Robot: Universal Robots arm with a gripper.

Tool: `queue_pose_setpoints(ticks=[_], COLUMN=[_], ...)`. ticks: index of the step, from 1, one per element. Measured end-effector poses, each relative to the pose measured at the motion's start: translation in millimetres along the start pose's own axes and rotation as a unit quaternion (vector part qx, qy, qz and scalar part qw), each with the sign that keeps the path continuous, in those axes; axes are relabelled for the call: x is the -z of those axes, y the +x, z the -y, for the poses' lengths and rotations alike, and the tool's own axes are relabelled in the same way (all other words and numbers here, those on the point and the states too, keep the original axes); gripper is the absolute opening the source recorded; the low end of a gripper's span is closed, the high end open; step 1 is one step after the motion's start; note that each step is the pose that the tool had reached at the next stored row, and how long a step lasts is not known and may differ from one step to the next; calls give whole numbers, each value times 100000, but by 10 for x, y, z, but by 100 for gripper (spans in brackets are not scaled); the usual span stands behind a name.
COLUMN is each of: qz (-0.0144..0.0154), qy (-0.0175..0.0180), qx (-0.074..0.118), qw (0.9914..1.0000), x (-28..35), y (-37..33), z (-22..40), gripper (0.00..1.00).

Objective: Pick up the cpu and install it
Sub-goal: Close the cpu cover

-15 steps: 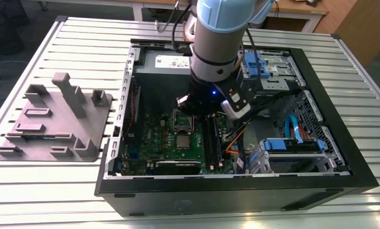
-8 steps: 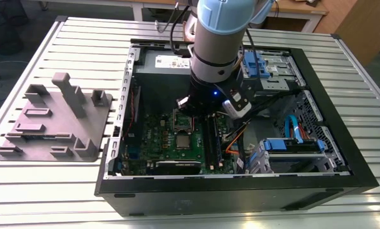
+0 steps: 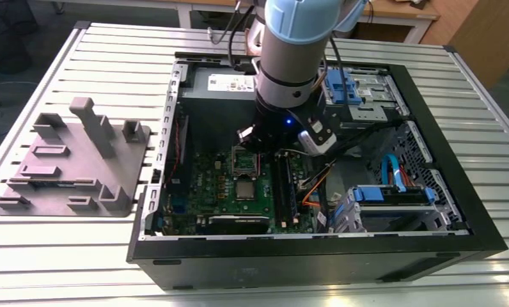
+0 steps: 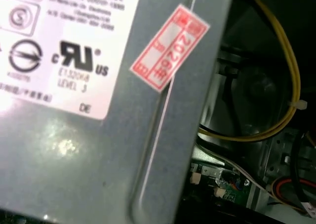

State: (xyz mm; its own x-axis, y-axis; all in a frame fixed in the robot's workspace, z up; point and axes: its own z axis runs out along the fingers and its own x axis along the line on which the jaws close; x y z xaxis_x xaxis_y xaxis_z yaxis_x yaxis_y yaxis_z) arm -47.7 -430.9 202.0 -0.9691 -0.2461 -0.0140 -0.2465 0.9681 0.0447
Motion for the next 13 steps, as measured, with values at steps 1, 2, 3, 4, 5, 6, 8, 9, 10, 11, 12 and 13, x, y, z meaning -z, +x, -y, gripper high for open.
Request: queue_pose_setpoints(ticks=[1, 2, 3, 4, 5, 6, 8, 9, 10, 11, 12, 13], qz=[12, 20, 29, 29, 35, 39, 38, 55, 68, 68, 69, 68], qy=[-45, -90, -130, -167, -201, -222, -260, -291, -306, -311, -314, -312], qx=[-1, 0, 32, 74, 113, 149, 185, 195, 193, 194, 197, 195], qw=[100000, 100000, 100000, 100000, 100000, 100000, 99999, 99999, 99999, 99999, 99999, 99999], x=[-2, -3, -4, -5, -5, -6, -7, -7, -8, -9, -9, -9], y=[-3, -6, -14, -26, -36, -43, -54, -58, -60, -60, -60, -60], z=[-10, -19, -23, -22, -22, -24, -25, -27, -29, -29, -30, -30], gripper=[11, 11, 11, 11, 11, 11, 11, 11, 11, 11, 11, 11])
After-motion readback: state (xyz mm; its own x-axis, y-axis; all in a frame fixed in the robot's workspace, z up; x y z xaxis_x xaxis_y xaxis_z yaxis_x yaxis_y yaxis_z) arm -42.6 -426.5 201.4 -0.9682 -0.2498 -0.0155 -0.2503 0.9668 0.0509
